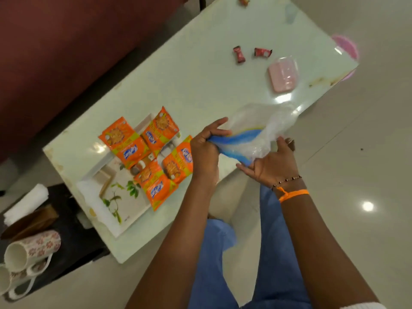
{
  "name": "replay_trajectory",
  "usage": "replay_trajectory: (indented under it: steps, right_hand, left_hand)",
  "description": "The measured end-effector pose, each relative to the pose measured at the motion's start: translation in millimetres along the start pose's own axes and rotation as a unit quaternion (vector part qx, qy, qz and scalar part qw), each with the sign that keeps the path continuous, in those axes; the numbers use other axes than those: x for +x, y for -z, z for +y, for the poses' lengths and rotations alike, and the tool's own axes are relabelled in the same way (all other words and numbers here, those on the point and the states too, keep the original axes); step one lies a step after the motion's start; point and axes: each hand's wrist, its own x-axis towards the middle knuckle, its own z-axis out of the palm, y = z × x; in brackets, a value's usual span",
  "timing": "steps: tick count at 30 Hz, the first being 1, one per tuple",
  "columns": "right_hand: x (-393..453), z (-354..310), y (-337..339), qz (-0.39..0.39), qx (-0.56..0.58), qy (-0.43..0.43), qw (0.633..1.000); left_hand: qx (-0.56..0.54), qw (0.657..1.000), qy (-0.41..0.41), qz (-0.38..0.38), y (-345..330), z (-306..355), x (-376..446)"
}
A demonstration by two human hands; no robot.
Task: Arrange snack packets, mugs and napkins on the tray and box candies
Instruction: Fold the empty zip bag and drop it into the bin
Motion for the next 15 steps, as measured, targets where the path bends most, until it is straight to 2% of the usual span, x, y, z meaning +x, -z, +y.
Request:
replay_trajectory:
  steps: [2, 4, 6, 7, 9, 10, 12, 15]
  right_hand:
    - [3.4, -34.0, 8.3, -0.038, 0.022, -0.007, 0.999]
    - [6.6, -68.9, 12.1, -0.021, 0.011, 0.031, 0.999]
    - [13.6, -112.0, 19.6, 0.048, 0.007, 0.054, 0.997]
    - [20.5, -137.5, 24.8, 0.121, 0.003, 0.076, 0.99]
    - [34.1, -184.4, 39.2, 0.275, -0.038, 0.153, 0.948]
    - [40.2, -213.1, 49.6, 0.323, -0.089, 0.194, 0.922]
    - [49.0, -272.1, 72.2, 0.36, -0.221, 0.278, 0.863]
    - [63.2, -351.5, 105.9, 0.424, -0.354, 0.348, 0.757]
  left_hand:
    - [0.098, 0.989, -0.11, -0.013, -30.3, 6.4, 18.0]
    - [0.211, 0.961, -0.173, -0.04, -63.9, 10.7, 37.0]
    - [0.299, 0.932, -0.185, -0.086, -108.5, 13.3, 58.9]
    - [0.33, 0.918, -0.187, -0.112, -134.3, 13.5, 70.9]
    - [0.358, 0.904, -0.176, -0.156, -184.5, 12.0, 94.4]
    - [0.357, 0.903, -0.165, -0.175, -214.3, 9.8, 108.9]
    - [0.352, 0.901, -0.13, -0.218, -273.4, 3.8, 138.7]
    - [0.377, 0.873, -0.072, -0.3, -348.9, -6.8, 185.4]
